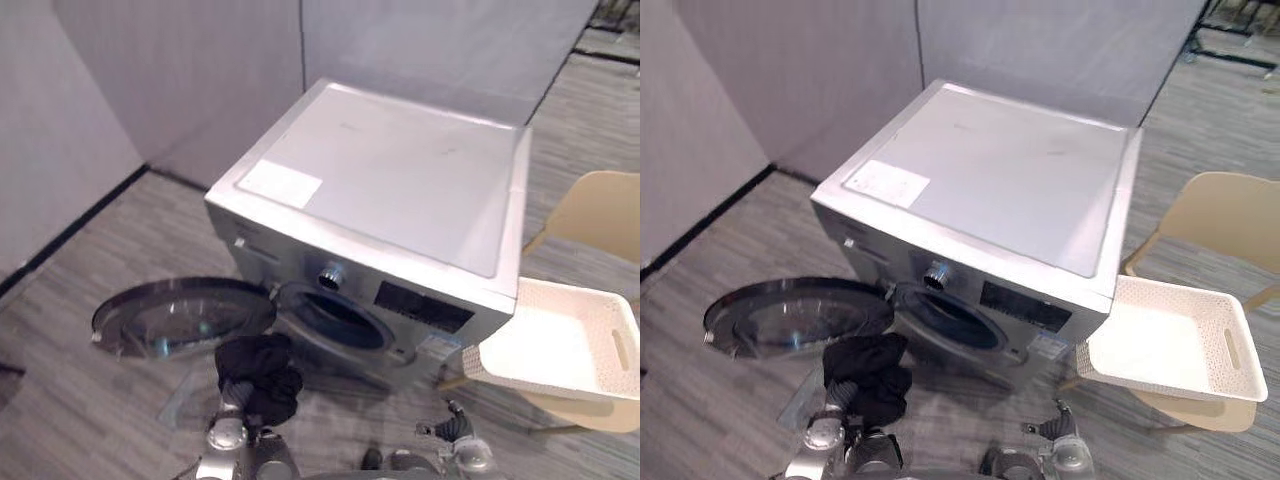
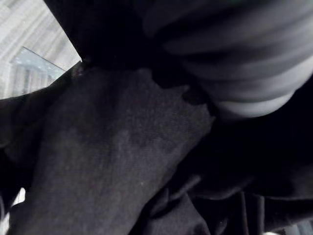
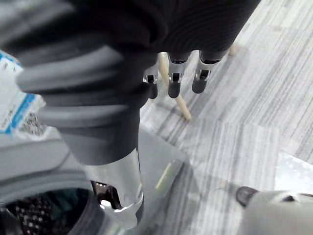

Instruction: Pick up the laundry basket with both hands and put the clothes into the washing machine.

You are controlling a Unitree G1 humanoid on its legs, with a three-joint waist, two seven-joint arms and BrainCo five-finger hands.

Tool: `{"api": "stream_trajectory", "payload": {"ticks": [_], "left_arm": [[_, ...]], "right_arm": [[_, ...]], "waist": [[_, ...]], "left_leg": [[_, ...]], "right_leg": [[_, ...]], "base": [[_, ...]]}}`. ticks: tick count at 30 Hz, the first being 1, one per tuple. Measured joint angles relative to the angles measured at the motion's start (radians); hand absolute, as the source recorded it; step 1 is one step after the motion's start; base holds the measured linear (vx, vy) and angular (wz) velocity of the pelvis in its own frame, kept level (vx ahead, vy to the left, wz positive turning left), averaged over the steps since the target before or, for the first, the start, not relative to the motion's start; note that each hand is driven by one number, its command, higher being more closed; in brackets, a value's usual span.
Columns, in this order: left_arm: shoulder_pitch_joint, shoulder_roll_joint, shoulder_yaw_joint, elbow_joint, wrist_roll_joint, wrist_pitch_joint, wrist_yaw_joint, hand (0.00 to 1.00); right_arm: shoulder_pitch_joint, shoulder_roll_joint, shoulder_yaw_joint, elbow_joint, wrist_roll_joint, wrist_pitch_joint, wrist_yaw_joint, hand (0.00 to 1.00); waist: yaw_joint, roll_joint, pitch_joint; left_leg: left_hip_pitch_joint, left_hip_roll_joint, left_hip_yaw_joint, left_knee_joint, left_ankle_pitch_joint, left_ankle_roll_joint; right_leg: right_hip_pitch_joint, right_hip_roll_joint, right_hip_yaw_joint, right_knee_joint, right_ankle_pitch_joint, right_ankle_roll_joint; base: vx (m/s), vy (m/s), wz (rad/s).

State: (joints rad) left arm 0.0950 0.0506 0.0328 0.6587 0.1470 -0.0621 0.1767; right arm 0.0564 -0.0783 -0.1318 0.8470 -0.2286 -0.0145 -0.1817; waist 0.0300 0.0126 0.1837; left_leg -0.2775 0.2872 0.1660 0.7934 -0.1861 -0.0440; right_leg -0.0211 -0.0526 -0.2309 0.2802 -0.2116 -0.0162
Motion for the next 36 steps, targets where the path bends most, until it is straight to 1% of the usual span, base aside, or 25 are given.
{"api": "stream_trajectory", "payload": {"ticks": [1, 2, 3, 4, 5, 6, 7, 8, 9, 11, 12, 15, 18, 19, 21, 22, 25, 27, 28, 30, 31, 32, 33, 34, 36], "left_arm": [[0.0, -0.001, -0.002, -0.006, 0.0, 0.0, -0.001, 1.0], [0.0, -0.003, -0.003, -0.01, 0.0, 0.0, -0.001, 1.0], [0.001, -0.006, -0.008, -0.012, -0.001, 0.0, -0.001, 1.0], [0.003, -0.005, -0.012, -0.012, -0.002, 0.0, -0.001, 1.0], [-0.005, 0.003, -0.031, -0.016, -0.01, 0.001, -0.001, 1.0], [-0.009, 0.012, -0.032, -0.027, -0.011, 0.001, -0.002, 1.0], [-0.007, 0.009, -0.038, -0.047, -0.013, 0.003, -0.002, 1.0], [-0.004, 0.009, -0.043, -0.095, -0.021, 0.007, -0.001, 1.0], [-0.007, 0.009, -0.043, -0.121, -0.022, 0.008, -0.001, 1.0], [-0.03, 0.011, -0.043, -0.185, -0.032, 0.007, 0.0, 1.0], [-0.067, 0.014, -0.043, -0.22, -0.051, 0.007, 0.009, 1.0], [-0.199, 0.013, -0.08, -0.277, -0.077, 0.007, 0.053, 1.0], [-0.289, 0.014, -0.125, -0.352, -0.077, 0.007, 0.074, 1.0], [-0.377, 0.013, -0.15, -0.412, -0.076, 0.002, 0.099, 1.0], [-0.434, 0.014, -0.157, -0.436, -0.076, -0.003, 0.116, 1.0], [-0.514, 0.015, -0.157, -0.444, -0.076, -0.003, 0.137, 1.0], [-0.602, 0.035, -0.158, -0.473, -0.075, -0.002, 0.178, 1.0], [-0.697, 0.078, -0.157, -0.497, -0.075, 0.001, 0.225, 1.0], [-0.724, 0.094, -0.157, -0.498, -0.075, 0.002, 0.237, 1.0], [-0.846, 0.175, -0.158, -0.498, -0.062, 0.019, 0.279, 1.0], [-0.878, 0.198, -0.158, -0.498, -0.055, 0.022, 0.289, 1.0], [-0.938, 0.242, -0.16, -0.498, -0.013, 0.035, 0.313, 1.0], [-0.998, 0.288, -0.173, -0.498, 0.028, 0.05, 0.334, 1.0], [-1.03, 0.313, -0.187, -0.498, 0.047, 0.058, 0.342, 1.0], [-1.166, 0.392, -0.27, -0.479, 0.183, 0.095, 0.374, 1.0]], "right_arm": [[-0.003, 0.002, -0.009, -0.005, 0.004, 0.0, -0.003, 0.0], [-0.003, 0.006, -0.019, -0.006, 0.004, 0.0, -0.013, 0.0], [-0.003, 0.0, -0.027, -0.004, 0.005, 0.0, -0.014, 0.0], [-0.003, 0.007, -0.031, 0.005, 0.005, 0.001, -0.016, 0.0], [-0.004, 0.023, -0.031, 0.01, 0.006, 0.001, -0.016, 0.0], [0.001, 0.029, -0.032, 0.009, 0.014, 0.001, -0.016, 0.0], [0.007, 0.033, -0.032, 0.005, 0.021, 0.001, -0.016, 0.0], [-0.001, 0.033, -0.032, -0.007, 0.033, 0.001, -0.016, 0.0], [-0.013, 0.032, -0.031, -0.011, 0.035, 0.001, -0.017, 0.0], [-0.059, 0.028, -0.032, -0.03, 0.052, 0.0, -0.034, 0.0], [-0.093, 0.025, -0.027, -0.057, 0.068, 0.0, -0.046, 0.0], [-0.179, 0.019, 0.001, -0.133, 0.082, 0.004, -0.078, 0.0], [-0.215, 0.015, 0.011, -0.218, 0.084, 0.013, -0.099, 0.0], [-0.246, 0.012, 0.011, -0.279, 0.105, 0.019, -0.125, 0.0], [-0.273, 0.012, 0.013, -0.308, 0.113, 0.02, -0.14, 0.0], [-0.305, 0.013, 0.015, -0.342, 0.119, 0.02, -0.151, 0.0], [-0.319, 0.014, 0.016, -0.427, 0.124, 0.011, -0.169, 0.0], [-0.328, 0.017, 0.016, -0.497, 0.136, -0.018, -0.19, 0.0], [-0.328, 0.017, 0.017, -0.514, 0.14, -0.023, -0.19, 0.0], [-0.328, 0.02, 0.015, -0.557, 0.145, -0.045, -0.19, 0.0], [-0.328, 0.021, 0.015, -0.564, 0.146, -0.053, -0.19, 0.0], [-0.329, 0.022, 0.015, -0.578, 0.148, -0.065, -0.19, 0.0], [-0.329, 0.024, 0.014, -0.587, 0.148, -0.078, -0.189, 0.0], [-0.329, 0.024, 0.013, -0.589, 0.149, -0.086, -0.189, 0.0], [-0.33, 0.024, 0.01, -0.59, 0.151, -0.113, -0.189, 0.0]], "waist": [[0.003, 0.001, 0.002], [0.006, 0.005, 0.002], [0.009, 0.024, -0.003], [0.012, 0.017, -0.003], [0.007, -0.014, 0.001], [0.01, -0.024, 0.008], [0.008, -0.026, 0.017], [0.012, -0.025, 0.035], [0.012, -0.025, 0.051], [0.012, -0.018, 0.087], [0.013, -0.015, 0.102], [0.014, -0.015, 0.182], [0.012, -0.02, 0.221], [0.011, -0.021, 0.235], [0.011, -0.022, 0.236], [0.01, -0.021, 0.248], [0.004, -0.034, 0.271], [-0.014, -0.041, 0.274], [-0.015, -0.043, 0.275], [-0.025, -0.051, 0.279], [-0.032, -0.054, 0.28], [-0.043, -0.056, 0.281], [-0.048, -0.058, 0.282], [-0.05, -0.059, 0.281], [-0.056, -0.062, 0.282]], "left_leg": [[0.0, -0.015, -0.021, -0.059, 0.0, 0.0], [0.016, -0.049, -0.082, -0.205, 0.007, -0.007], [0.05, -0.077, -0.139, -0.319, 0.016, -0.057], [0.071, -0.085, -0.151, -0.347, -0.008, -0.074], [0.075, -0.105, -0.132, -0.366, -0.009, -0.069], [0.072, -0.114, -0.119, -0.351, -0.014, -0.06], [0.063, -0.116, -0.106, -0.325, -0.02, -0.052], [0.03, -0.115, -0.082, -0.262, -0.032, -0.035], [0.011, -0.114, -0.072, -0.229, -0.04, -0.03], [-0.069, -0.105, -0.049, -0.141, -0.082, -0.02], [-0.164, -0.087, -0.038, -0.058, -0.131, -0.013], [-0.384, -0.048, -0.029, 0.164, -0.207, -0.004], [-0.531, -0.027, -0.031, 0.289, -0.238, 0.003], [-0.679, -0.006, -0.038, 0.396, -0.254, 0.011], [-0.773, 0.009, -0.045, 0.458, -0.263, 0.016], [-0.876, 0.027, -0.059, 0.534, -0.277, 0.016], [-0.986, 0.048, -0.075, 0.638, -0.29, 0.019], [-1.082, 0.06, -0.096, 0.708, -0.295, 0.019], [-1.1, 0.062, -0.099, 0.721, -0.295, 0.02], [-1.152, 0.064, -0.118, 0.766, -0.301, 0.012], [-1.161, 0.064, -0.118, 0.773, -0.301, 0.012], [-1.179, 0.064, -0.124, 0.784, -0.303, 0.008], [-1.193, 0.065, -0.126, 0.792, -0.304, 0.007], [-1.199, 0.066, -0.126, 0.794, -0.304, 0.007], [-1.216, 0.068, -0.125, 0.799, -0.303, 0.008]], "right_leg": [[-0.006, 0.0, 0.018, 0.007, -0.003, 0.005], [-0.017, 0.001, 0.043, 0.029, -0.013, 0.023], [-0.029, 0.007, 0.066, 0.055, -0.027, 0.043], [-0.045, 0.005, 0.081, 0.067, -0.035, 0.055], [-0.055, -0.016, 0.1, 0.074, -0.042, 0.067], [-0.063, -0.029, 0.104, 0.085, -0.041, 0.071], [-0.074, -0.037, 0.11, 0.108, -0.041, 0.075], [-0.125, -0.05, 0.131, 0.179, -0.049, 0.087], [-0.155, -0.054, 0.141, 0.218, -0.056, 0.088], [-0.262, -0.054, 0.173, 0.329, -0.084, 0.093], [-0.37, -0.054, 0.191, 0.423, -0.121, 0.104], [-0.613, -0.056, 0.231, 0.64, -0.211, 0.107], [-0.774, -0.053, 0.257, 0.773, -0.237, 0.105], [-0.931, -0.039, 0.275, 0.881, -0.248, 0.11], [-1.029, -0.026, 0.287, 0.941, -0.251, 0.11], [-1.135, -0.011, 0.296, 1.014, -0.255, 0.112], [-1.254, 0.01, 0.312, 1.118, -0.271, 0.113], [-1.349, 0.022, 0.314, 1.19, -0.278, 0.111], [-1.368, 0.024, 0.316, 1.205, -0.279, 0.111], [-1.422, 0.035, 0.318, 1.251, -0.283, 0.109], [-1.433, 0.035, 0.32, 1.262, -0.284, 0.108], [-1.45, 0.035, 0.318, 1.275, -0.285, 0.107], [-1.464, 0.036, 0.318, 1.282, -0.285, 0.107], [-1.471, 0.038, 0.319, 1.285, -0.285, 0.107], [-1.488, 0.041, 0.321, 1.288, -0.283, 0.109]], "base": [[0.11, 0.181, -0.74], [0.11, 0.232, -0.71], [0.09, 0.19, -0.66], [0.07, 0.176, -0.43], [0.07, 0.105, -0.31], [0.08, 0.17, -0.24], [0.03, 0.158, -0.3], [-0.02, 0.151, -0.28], [-0.11, 0.134, -0.4], [-0.21, 0.11, -0.42], [-0.23, 0.051, -0.45], [-0.27, 0.006, -0.48], [-0.26, 0.004, -0.25], [-0.21, -0.023, -0.27], [-0.18, -0.031, -0.3], [-0.13, -0.038, -0.28], [-0.11, -0.069, -0.22], [-0.07, -0.087, -0.11], [-0.05, -0.066, -0.06], [-0.05, -0.059, -0.06], [-0.04, -0.042, 0.02], [-0.03, -0.03, 0.03], [0.0, 0.0, 0.0], [0.0, 0.0, 0.0], [0.0, 0.001, -0.02]]}}
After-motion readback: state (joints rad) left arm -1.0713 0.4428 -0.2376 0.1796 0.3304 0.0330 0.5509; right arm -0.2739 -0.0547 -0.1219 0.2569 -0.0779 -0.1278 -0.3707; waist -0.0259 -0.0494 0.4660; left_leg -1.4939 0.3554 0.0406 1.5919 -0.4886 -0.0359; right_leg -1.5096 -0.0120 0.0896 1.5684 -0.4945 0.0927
